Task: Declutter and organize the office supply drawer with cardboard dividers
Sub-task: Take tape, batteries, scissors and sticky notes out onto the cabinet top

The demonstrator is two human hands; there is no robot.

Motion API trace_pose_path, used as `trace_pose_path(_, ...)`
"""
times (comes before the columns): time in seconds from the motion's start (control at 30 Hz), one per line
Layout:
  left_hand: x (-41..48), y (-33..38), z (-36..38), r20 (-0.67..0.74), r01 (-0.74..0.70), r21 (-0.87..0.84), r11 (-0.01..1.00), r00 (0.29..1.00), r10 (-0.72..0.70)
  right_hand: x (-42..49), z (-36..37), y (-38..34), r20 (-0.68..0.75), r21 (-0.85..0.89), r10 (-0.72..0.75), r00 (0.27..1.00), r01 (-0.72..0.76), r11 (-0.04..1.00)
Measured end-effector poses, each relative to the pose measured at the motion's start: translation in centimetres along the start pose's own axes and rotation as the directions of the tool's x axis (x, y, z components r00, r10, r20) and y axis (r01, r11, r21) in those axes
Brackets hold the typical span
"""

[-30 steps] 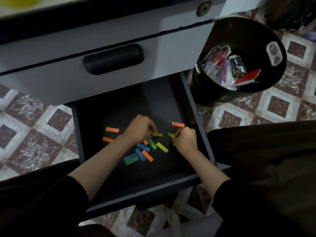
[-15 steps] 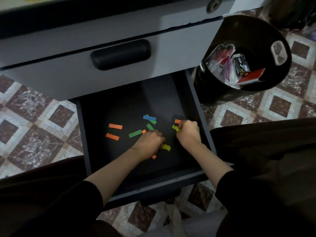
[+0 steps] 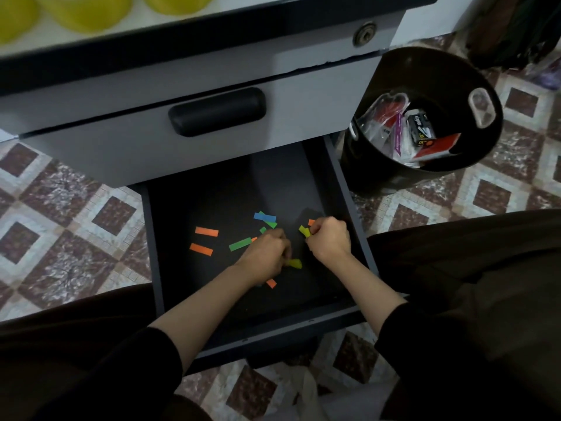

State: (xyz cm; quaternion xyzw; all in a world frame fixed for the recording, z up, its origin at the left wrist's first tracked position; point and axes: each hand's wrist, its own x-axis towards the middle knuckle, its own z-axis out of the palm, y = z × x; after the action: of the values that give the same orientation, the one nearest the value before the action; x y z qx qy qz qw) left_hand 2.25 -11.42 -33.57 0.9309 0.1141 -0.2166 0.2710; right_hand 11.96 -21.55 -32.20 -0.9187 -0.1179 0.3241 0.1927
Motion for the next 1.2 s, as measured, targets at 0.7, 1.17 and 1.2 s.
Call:
trace_pose_path(0.7,-10.6,-0.4,-11.8,-0.264,0.106,-0.666,0.738,0.893,-0.366,-5.8,-7.1,-8.5,0.105,0.376,-0.409,0.906,0.345,0.860)
trace_pose_path(1.17,-12.1,-2.4,-13.4,-0.349,0.061,-0.744,0.665,0.813,-0.465,-7.4,-10.9,-11.0,0.181,0.410,-0.490,0.853,0.388,0.825)
trace_pose_path(1.2,-11.9,-2.5,-13.5,-0.345,0.066,-0.742,0.667,0.816,-0.463,-7.4,-10.8,-11.0,0.183,0.419,-0.491,0.852,0.384,0.823)
